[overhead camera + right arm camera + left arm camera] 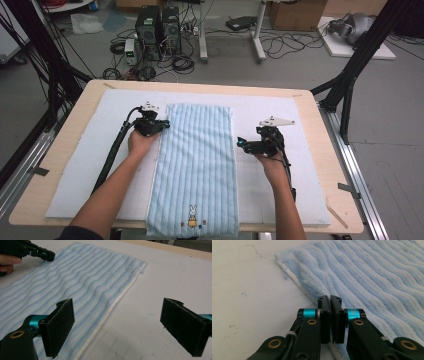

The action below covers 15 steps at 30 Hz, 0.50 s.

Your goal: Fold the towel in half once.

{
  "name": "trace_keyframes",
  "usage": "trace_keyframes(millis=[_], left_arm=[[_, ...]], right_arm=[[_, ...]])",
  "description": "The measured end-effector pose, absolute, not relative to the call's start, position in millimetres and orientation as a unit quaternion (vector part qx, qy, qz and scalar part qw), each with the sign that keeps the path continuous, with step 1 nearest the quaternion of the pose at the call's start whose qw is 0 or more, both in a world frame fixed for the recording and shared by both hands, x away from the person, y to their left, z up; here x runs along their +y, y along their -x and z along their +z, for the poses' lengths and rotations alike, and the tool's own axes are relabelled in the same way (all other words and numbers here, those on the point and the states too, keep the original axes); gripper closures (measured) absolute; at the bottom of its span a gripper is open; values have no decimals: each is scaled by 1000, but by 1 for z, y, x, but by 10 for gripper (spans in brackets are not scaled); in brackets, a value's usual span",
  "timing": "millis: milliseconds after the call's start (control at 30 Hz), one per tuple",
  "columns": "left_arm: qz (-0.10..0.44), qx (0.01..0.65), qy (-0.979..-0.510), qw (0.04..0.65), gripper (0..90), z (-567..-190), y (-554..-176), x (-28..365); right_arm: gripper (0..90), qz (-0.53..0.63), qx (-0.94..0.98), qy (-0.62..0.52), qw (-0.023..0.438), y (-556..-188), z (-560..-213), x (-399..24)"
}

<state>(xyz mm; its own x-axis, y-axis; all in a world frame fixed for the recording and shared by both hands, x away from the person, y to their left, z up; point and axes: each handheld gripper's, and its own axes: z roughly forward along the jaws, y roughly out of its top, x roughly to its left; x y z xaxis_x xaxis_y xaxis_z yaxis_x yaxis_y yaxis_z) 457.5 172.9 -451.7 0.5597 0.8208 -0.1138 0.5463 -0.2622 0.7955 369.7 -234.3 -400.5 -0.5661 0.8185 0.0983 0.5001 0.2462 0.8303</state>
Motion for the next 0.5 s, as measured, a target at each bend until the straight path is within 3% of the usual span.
trace_keyframes(millis=[500], left_arm=[[158,439,-774,428,866,-452,-457,173]], right_arm=[[160,372,796,-439,189,-427,-406,-190]])
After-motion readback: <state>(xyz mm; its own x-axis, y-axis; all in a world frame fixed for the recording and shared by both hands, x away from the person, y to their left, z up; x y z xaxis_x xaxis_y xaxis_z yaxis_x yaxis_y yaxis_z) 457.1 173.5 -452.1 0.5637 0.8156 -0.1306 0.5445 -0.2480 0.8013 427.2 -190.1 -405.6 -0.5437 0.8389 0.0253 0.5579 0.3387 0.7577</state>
